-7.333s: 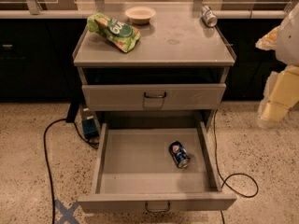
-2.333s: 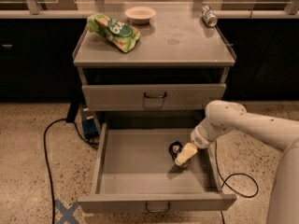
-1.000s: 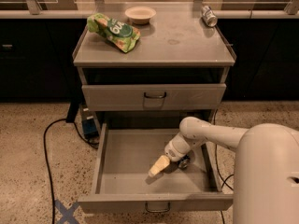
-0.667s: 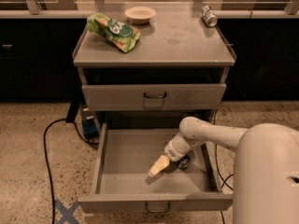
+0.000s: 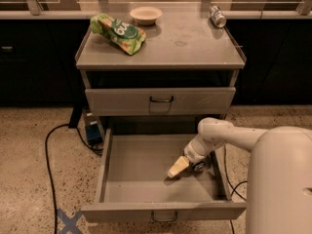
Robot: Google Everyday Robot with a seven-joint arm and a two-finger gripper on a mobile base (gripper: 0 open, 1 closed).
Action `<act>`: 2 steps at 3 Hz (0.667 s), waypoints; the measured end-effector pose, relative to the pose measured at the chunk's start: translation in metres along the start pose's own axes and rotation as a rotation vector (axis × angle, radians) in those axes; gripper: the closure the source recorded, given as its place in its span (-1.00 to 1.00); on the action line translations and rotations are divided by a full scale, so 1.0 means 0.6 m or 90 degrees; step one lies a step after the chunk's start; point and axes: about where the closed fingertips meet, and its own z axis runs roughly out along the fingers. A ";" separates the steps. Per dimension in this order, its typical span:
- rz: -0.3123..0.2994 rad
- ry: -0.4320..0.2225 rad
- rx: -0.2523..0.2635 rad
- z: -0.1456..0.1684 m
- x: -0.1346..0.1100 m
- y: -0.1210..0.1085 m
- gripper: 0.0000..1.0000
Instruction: Pick pepsi can from middle drawer and place on counter
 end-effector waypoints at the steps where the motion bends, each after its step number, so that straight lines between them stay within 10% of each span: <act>1: 0.037 0.014 0.039 -0.009 0.013 -0.056 -1.00; 2: 0.051 0.031 0.071 0.006 0.023 -0.091 -1.00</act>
Offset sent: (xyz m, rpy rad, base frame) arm 0.0431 -0.0645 -0.0354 -0.1793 -0.0211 -0.1286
